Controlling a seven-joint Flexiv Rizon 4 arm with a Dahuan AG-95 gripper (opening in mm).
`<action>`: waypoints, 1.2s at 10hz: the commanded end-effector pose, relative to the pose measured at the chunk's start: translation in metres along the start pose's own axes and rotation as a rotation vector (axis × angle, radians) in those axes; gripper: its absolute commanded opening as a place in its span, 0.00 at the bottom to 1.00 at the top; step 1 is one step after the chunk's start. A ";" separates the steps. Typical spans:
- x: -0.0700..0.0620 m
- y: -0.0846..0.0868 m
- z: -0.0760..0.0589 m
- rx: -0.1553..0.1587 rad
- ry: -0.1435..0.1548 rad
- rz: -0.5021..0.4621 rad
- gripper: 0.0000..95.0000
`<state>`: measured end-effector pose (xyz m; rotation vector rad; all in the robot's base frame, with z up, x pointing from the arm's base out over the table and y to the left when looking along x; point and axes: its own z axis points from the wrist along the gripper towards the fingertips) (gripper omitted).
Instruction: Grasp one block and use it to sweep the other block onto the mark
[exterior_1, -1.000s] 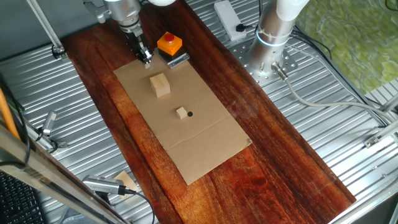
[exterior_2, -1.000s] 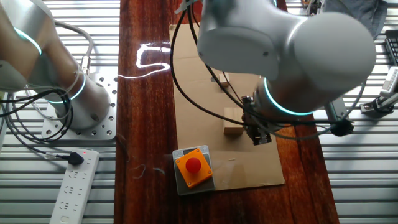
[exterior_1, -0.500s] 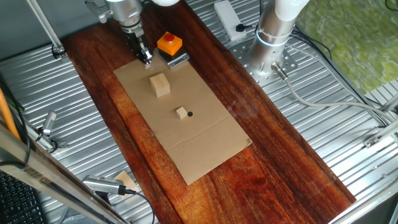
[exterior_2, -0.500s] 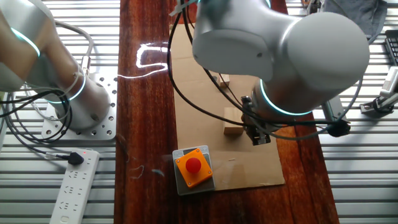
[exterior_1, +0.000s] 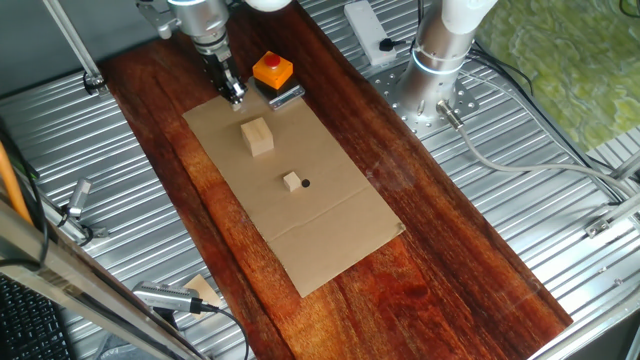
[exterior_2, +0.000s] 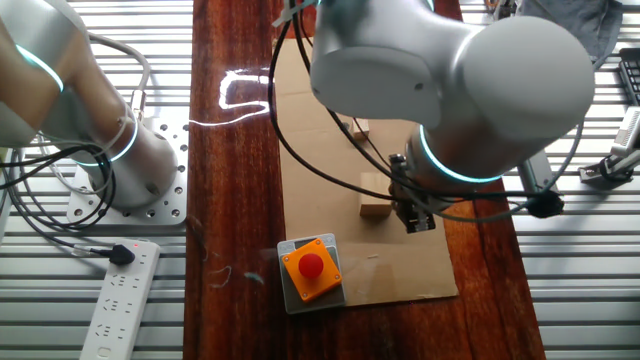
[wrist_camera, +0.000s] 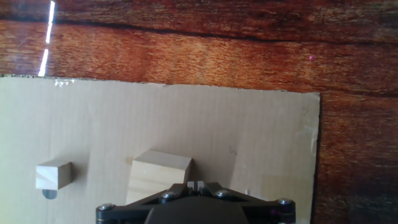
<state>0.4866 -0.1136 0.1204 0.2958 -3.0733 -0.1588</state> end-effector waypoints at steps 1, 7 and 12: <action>0.001 0.000 0.000 0.006 0.004 -0.003 0.00; 0.001 0.001 0.000 0.050 0.014 -0.036 0.00; 0.001 0.001 0.000 0.087 0.036 0.022 0.00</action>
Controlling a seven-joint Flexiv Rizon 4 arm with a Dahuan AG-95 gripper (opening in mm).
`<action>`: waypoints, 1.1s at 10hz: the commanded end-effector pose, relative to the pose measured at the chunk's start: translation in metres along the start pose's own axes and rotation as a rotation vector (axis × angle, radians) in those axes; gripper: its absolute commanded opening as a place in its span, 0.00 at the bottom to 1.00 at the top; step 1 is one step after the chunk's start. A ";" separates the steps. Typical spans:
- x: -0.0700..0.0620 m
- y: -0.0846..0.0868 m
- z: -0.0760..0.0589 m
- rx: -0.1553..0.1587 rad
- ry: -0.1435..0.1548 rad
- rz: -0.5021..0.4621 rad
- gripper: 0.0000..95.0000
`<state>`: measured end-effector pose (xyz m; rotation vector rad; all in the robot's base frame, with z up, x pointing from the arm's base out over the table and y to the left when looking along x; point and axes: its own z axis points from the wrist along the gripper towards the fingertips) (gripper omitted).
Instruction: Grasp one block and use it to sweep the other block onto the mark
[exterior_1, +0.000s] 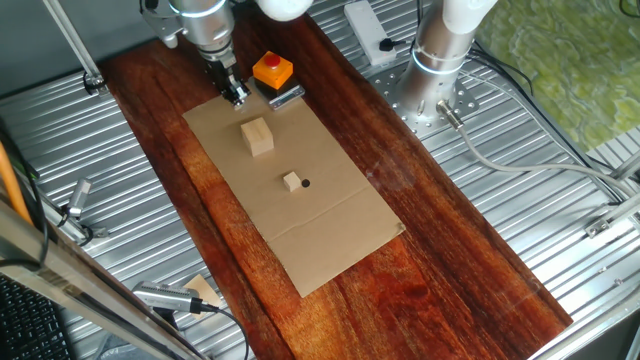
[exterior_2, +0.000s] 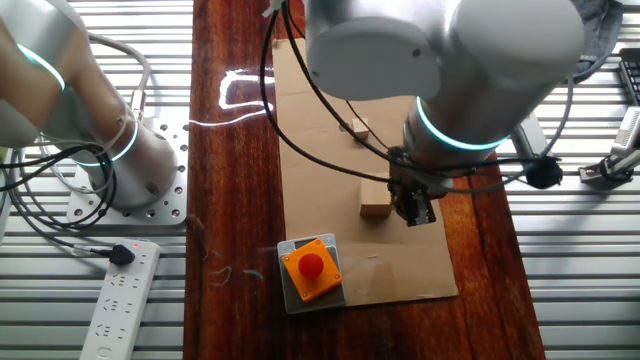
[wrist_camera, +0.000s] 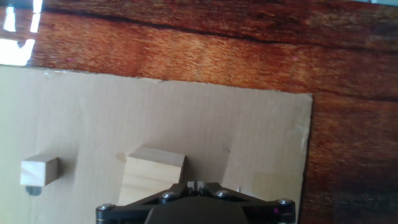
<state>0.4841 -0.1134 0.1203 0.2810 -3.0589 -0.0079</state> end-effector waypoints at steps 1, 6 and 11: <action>-0.001 0.000 0.000 -0.007 0.018 0.017 0.00; -0.001 0.000 0.000 -0.011 0.024 0.018 0.00; -0.002 -0.007 0.015 -0.032 0.020 0.035 0.00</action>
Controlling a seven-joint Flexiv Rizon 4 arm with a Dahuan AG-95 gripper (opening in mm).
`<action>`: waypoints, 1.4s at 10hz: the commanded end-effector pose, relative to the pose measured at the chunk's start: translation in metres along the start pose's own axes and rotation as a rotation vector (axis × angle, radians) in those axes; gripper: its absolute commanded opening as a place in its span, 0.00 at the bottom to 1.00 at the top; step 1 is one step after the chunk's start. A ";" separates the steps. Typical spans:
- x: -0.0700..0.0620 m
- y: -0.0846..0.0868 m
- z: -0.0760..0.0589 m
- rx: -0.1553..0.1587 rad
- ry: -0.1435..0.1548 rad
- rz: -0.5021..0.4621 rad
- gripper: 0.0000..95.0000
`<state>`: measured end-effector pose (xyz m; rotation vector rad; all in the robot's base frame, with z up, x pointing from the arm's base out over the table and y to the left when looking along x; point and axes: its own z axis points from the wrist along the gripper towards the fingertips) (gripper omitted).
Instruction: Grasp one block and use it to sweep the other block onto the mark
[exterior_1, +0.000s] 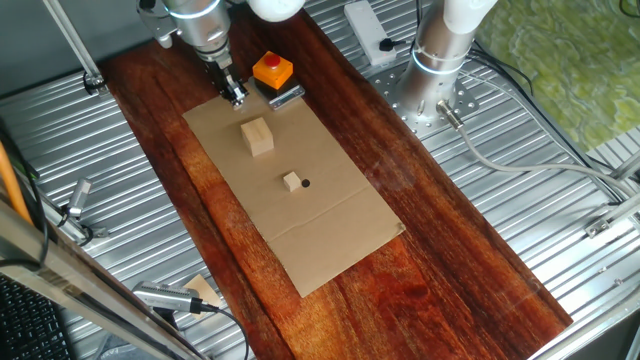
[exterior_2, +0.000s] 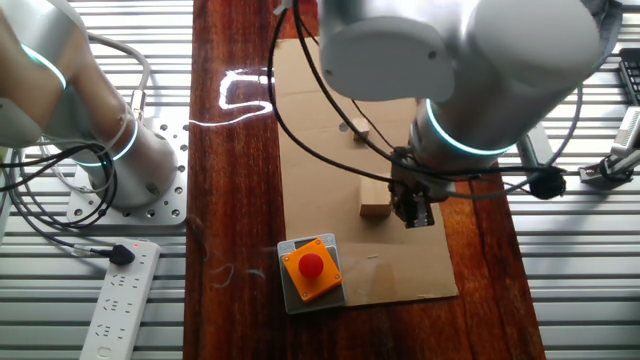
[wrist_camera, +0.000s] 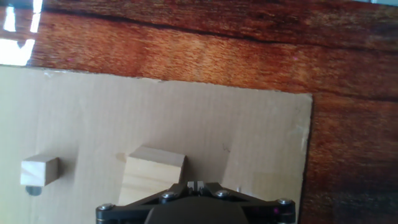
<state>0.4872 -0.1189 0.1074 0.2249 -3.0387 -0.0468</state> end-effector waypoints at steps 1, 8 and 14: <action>0.000 -0.005 0.013 -0.010 -0.003 0.000 0.00; 0.004 -0.011 0.059 -0.134 -0.003 0.057 0.00; 0.004 -0.012 0.060 -0.146 0.014 0.068 0.00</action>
